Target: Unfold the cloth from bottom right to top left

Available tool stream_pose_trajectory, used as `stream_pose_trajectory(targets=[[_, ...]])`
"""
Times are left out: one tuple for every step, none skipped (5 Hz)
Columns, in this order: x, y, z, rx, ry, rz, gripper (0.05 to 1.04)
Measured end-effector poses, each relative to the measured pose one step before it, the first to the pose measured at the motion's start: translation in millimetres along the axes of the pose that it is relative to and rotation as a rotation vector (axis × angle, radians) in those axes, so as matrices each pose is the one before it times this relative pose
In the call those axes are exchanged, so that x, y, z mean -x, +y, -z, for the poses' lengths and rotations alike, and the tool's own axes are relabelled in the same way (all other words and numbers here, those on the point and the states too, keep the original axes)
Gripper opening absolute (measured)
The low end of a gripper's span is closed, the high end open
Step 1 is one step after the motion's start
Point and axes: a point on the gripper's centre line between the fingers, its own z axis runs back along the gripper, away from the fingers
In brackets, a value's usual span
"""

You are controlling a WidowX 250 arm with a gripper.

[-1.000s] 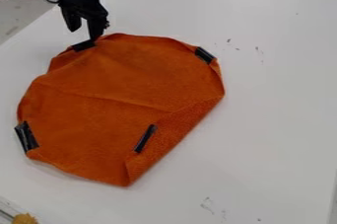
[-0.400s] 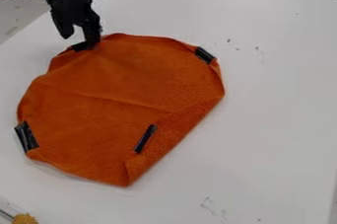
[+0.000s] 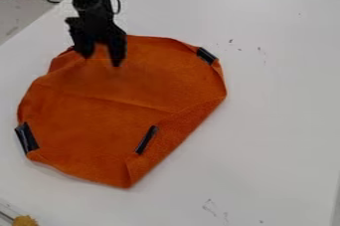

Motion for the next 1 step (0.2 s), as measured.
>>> stream_pose_trajectory(targets=[[4.22, -20.44, -4.99, -0.0025, 0.0087, 0.0043, 0.999]])
